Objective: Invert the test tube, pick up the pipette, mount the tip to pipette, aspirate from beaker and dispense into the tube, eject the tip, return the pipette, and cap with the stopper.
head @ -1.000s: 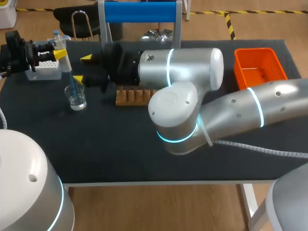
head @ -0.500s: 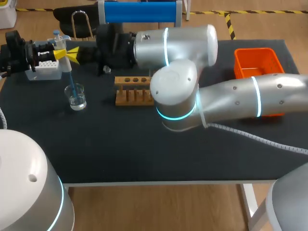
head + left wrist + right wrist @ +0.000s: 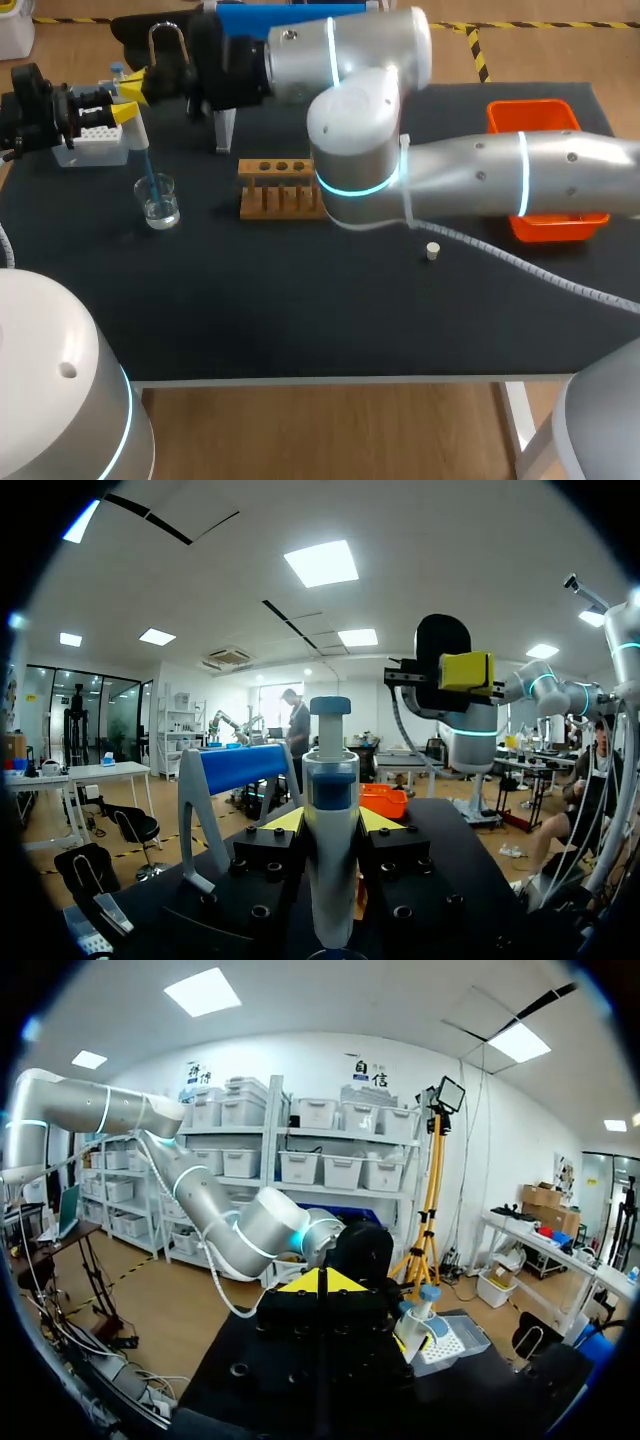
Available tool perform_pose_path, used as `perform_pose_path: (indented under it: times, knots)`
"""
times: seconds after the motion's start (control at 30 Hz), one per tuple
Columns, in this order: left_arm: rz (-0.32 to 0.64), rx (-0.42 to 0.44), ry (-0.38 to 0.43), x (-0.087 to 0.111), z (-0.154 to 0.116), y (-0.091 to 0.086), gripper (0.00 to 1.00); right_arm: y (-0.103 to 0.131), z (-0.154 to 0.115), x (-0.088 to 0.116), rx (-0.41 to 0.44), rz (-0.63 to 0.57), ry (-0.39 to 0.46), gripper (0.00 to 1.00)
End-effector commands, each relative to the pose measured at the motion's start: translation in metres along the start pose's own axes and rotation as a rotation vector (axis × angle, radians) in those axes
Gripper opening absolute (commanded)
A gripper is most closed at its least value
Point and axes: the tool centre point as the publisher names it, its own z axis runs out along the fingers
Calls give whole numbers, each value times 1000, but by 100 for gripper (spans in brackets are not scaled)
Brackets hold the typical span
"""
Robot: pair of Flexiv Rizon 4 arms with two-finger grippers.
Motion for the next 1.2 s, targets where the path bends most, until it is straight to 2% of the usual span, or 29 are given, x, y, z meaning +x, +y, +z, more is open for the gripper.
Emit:
perform_pose_path:
  times: [0.03,0.73,1.2]
  knots:
    - [0,1,5,-1,-1,0,0,1,9,-11,-2,2,31,0]
    - [0,1,5,-1,-1,0,0,-4,29,-54,-50,24,-9,0]
    - [0,1,5,-1,-1,0,0,-5,43,-78,-84,34,24,0]
